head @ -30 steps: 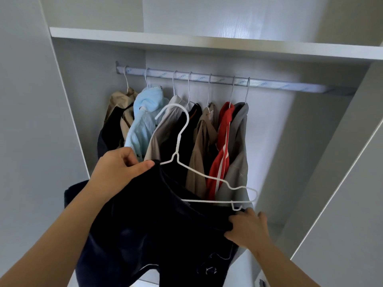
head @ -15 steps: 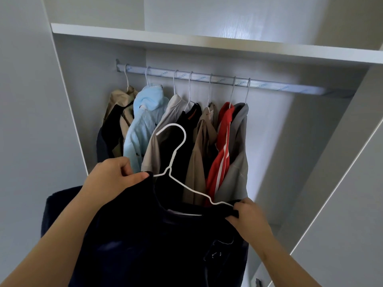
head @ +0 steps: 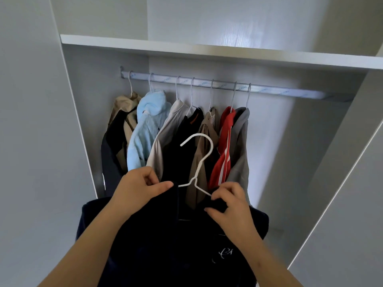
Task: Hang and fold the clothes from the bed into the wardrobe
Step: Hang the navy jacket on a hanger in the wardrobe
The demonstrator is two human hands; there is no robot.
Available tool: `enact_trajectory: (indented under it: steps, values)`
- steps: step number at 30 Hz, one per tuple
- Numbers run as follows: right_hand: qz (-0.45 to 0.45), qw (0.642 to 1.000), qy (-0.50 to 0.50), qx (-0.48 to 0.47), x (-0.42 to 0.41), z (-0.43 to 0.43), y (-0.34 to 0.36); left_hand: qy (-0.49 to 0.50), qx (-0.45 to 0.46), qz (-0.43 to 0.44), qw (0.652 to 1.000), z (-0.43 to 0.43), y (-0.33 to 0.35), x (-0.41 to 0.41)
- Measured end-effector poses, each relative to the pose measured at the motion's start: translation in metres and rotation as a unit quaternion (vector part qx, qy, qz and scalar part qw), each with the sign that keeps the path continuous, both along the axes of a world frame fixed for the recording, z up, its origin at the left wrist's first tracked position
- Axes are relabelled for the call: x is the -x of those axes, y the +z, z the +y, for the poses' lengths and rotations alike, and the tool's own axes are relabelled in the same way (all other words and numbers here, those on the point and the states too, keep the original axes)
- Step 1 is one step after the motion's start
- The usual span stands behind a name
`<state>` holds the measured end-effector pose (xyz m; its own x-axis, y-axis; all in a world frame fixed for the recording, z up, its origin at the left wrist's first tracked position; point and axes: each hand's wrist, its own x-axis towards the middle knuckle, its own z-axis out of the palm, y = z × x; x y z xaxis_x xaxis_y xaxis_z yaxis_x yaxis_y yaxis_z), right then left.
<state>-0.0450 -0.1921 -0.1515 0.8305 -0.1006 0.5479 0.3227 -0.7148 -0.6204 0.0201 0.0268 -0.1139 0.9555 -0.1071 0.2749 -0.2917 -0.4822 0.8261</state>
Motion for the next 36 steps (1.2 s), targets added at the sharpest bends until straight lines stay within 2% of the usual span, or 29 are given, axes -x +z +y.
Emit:
enact_trajectory:
  steps: [2,4,8,10,17,22,24,28,31,32,34,36]
  values:
    - [-0.002,0.999,-0.032,-0.009,-0.001,-0.004,0.005,-0.021,0.032,-0.005,0.999,-0.001,0.007,0.004]
    - [0.046,0.997,-0.060,-0.035,-0.003,-0.003,0.011,-0.041,0.057,-0.010,0.997,-0.004,0.013,0.007]
    - [0.113,0.985,-0.122,0.041,-0.008,-0.003,0.015,-0.055,0.064,-0.029,0.996,-0.017,0.016,0.012]
    - [0.133,0.978,-0.157,0.032,-0.004,-0.002,0.018,-0.055,0.052,-0.042,0.996,-0.022,0.016,0.013]
    - [0.096,0.973,-0.204,-0.045,0.003,-0.015,0.037,-0.065,-0.063,-0.120,0.989,-0.009,0.026,0.005]
    - [0.096,0.960,-0.238,-0.114,0.006,-0.030,0.036,0.063,-0.176,-0.129,0.974,0.019,0.036,-0.010]
    - [0.091,0.957,-0.242,-0.132,0.007,-0.034,0.035,0.077,-0.218,-0.158,0.960,0.018,0.032,-0.009]
    - [0.076,0.966,-0.219,-0.112,0.003,-0.023,0.036,-0.051,-0.237,-0.293,0.925,-0.020,0.024,0.010]
    - [0.065,0.975,-0.183,-0.110,0.001,-0.020,0.037,-0.081,-0.282,-0.255,0.921,-0.041,0.023,0.013]
    - [0.063,0.977,-0.170,-0.113,0.001,-0.021,0.037,-0.082,-0.257,-0.215,0.938,-0.044,0.023,0.011]
    - [0.053,0.983,-0.144,-0.105,0.002,-0.024,0.038,-0.074,-0.129,-0.141,0.979,-0.045,0.023,0.006]
    - [0.025,0.988,-0.125,-0.085,0.005,-0.025,0.038,-0.021,-0.103,-0.151,0.983,-0.045,0.024,0.002]
